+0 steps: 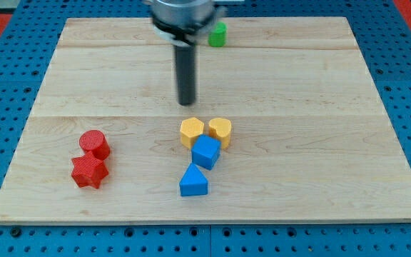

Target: Slide the red circle parallel to the top of the red star

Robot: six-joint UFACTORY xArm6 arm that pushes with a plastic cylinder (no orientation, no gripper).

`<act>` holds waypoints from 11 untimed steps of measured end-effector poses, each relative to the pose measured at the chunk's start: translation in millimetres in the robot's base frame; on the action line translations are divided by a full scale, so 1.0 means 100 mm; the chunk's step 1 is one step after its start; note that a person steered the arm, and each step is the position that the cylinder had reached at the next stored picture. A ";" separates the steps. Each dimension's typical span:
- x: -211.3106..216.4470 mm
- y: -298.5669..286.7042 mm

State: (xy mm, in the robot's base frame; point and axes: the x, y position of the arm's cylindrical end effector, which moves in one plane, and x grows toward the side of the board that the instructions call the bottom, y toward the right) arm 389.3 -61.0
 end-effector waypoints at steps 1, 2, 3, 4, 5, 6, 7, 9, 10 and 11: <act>-0.15 -0.83; 0.52 -1.45; 1.46 -1.80; 2.25 -1.90; 2.26 -1.36; 1.99 -1.34; 1.63 -1.32; 1.02 -1.28; 1.08 -1.39; 1.60 -1.40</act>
State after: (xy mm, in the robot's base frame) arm 549.1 -201.1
